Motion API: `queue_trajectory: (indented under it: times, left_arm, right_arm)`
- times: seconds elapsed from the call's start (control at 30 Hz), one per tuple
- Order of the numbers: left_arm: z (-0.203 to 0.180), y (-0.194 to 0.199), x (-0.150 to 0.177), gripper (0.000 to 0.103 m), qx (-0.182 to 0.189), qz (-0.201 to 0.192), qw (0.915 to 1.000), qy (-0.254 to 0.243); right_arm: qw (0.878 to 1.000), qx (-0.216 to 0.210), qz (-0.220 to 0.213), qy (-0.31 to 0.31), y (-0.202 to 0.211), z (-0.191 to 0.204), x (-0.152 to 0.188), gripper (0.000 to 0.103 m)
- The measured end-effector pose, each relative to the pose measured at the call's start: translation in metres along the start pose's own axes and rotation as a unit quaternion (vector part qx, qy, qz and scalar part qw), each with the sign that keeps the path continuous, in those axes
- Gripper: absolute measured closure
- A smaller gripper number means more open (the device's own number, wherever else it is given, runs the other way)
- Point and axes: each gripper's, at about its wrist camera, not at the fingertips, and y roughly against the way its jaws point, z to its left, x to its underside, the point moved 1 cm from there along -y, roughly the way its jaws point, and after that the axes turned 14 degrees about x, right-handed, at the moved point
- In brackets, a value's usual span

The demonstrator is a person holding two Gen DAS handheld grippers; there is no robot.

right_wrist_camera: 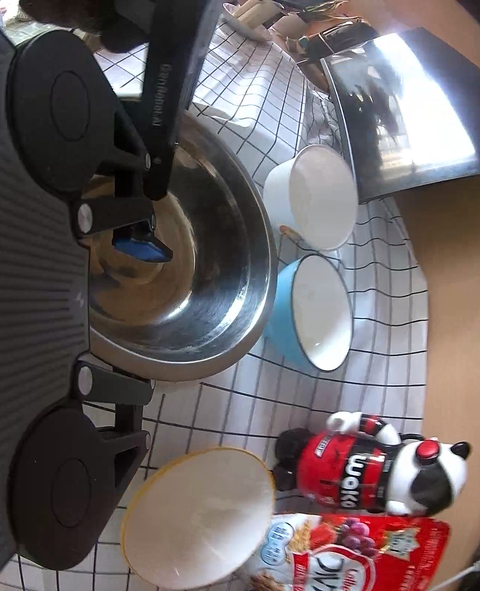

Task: Organize plates and bowls
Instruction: 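Lift and carry the steel bowl with both grippers over the white bowl stack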

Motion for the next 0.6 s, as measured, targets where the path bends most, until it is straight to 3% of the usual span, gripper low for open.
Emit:
queue_trajectory:
  times: [0.33, 0.6]
  left_arm:
    - [-0.01, -0.006, 0.006, 0.084, -0.047, -0.034, 0.9983, -0.007]
    - [-0.005, -0.012, 0.005, 0.086, -0.047, -0.041, 0.998, 0.002]
  right_arm:
    - [0.999, -0.019, -0.003, 0.026, -0.023, -0.005, -0.003, 0.055]
    - [0.999, -0.027, -0.008, 0.044, -0.026, -0.006, -0.004, 0.055]
